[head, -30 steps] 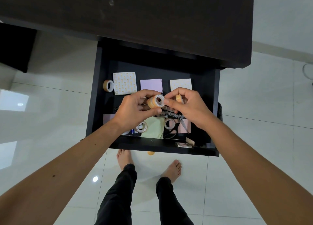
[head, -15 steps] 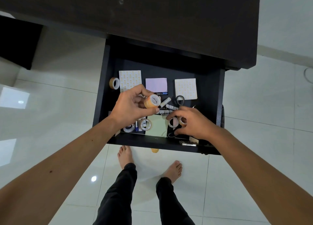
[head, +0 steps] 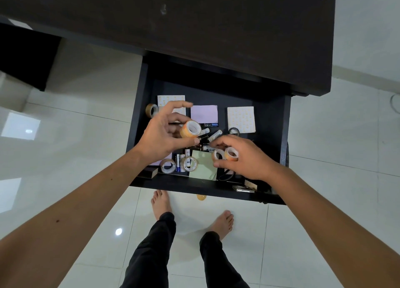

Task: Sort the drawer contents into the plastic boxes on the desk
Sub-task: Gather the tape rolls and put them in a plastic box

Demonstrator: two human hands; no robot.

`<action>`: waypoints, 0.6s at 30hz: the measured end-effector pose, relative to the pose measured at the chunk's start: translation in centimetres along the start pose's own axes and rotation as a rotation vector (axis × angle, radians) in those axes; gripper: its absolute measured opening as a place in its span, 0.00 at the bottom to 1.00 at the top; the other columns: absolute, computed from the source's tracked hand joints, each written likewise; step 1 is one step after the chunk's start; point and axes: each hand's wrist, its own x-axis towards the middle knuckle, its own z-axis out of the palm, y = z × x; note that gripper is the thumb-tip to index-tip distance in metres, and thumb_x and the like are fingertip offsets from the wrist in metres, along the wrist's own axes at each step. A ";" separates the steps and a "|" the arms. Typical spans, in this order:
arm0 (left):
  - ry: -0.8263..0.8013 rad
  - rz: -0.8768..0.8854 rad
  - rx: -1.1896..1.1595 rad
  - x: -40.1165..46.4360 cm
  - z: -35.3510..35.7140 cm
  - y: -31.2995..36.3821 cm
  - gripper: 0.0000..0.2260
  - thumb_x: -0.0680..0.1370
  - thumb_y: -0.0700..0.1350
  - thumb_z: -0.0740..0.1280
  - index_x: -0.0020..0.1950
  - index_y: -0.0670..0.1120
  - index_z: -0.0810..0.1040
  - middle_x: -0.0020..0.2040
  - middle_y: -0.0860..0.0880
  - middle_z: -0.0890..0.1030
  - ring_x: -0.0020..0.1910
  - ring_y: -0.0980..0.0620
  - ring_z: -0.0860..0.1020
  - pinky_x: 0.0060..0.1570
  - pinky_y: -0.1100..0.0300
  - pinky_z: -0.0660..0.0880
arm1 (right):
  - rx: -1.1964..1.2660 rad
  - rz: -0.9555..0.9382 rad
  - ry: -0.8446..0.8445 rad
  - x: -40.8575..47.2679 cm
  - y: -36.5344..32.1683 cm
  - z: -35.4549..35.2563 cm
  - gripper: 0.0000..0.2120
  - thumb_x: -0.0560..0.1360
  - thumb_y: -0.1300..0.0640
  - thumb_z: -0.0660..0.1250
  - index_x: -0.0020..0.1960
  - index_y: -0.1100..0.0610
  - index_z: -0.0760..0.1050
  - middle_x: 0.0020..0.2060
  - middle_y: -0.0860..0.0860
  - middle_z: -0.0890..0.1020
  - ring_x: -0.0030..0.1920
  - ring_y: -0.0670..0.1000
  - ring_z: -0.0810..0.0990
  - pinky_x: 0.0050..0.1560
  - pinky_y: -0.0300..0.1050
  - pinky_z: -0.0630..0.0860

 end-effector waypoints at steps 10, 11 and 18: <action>-0.110 -0.127 0.048 -0.3 -1.1 -1.3 0.15 0.81 0.31 0.69 0.64 0.46 0.77 0.54 0.40 0.84 0.54 0.44 0.87 0.56 0.45 0.85 | -0.098 -0.063 -0.096 1.9 -1.7 3.1 0.09 0.78 0.52 0.68 0.57 0.44 0.82 0.54 0.46 0.75 0.54 0.48 0.78 0.59 0.49 0.77; -0.107 -0.144 0.059 -0.4 -1.2 -1.5 0.15 0.81 0.31 0.69 0.62 0.47 0.77 0.53 0.40 0.84 0.53 0.42 0.87 0.56 0.42 0.84 | -0.104 -0.075 -0.101 2.1 -2.0 3.4 0.09 0.77 0.50 0.67 0.56 0.44 0.82 0.53 0.46 0.76 0.52 0.49 0.79 0.57 0.51 0.77; -0.077 -0.122 0.115 -1.3 -1.5 -1.5 0.13 0.78 0.41 0.77 0.52 0.56 0.77 0.50 0.43 0.84 0.48 0.34 0.85 0.53 0.33 0.82 | -0.242 -0.093 -0.082 2.9 -3.2 4.1 0.17 0.74 0.44 0.78 0.60 0.41 0.78 0.53 0.44 0.73 0.54 0.49 0.75 0.54 0.51 0.77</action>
